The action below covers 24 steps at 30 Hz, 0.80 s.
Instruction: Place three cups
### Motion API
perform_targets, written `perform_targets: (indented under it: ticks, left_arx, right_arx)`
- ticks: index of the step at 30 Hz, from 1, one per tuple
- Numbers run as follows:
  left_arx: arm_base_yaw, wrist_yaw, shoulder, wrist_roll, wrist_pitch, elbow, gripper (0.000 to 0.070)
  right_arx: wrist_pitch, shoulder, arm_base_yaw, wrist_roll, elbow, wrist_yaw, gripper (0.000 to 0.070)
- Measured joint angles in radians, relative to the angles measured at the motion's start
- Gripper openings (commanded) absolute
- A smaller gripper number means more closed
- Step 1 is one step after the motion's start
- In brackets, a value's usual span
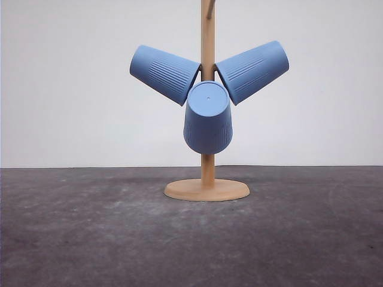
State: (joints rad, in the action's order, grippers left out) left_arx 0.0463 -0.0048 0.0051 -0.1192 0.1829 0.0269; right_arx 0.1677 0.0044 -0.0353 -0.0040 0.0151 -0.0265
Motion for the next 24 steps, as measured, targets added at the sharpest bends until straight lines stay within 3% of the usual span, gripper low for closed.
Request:
perform_targets:
  ticks: [24]
  left_arx:
    - [0.0, 0.0, 0.0, 0.0, 0.0, 0.0, 0.0011]
  right_arx:
    - [0.0, 0.0, 0.0, 0.0, 0.0, 0.0, 0.0018]
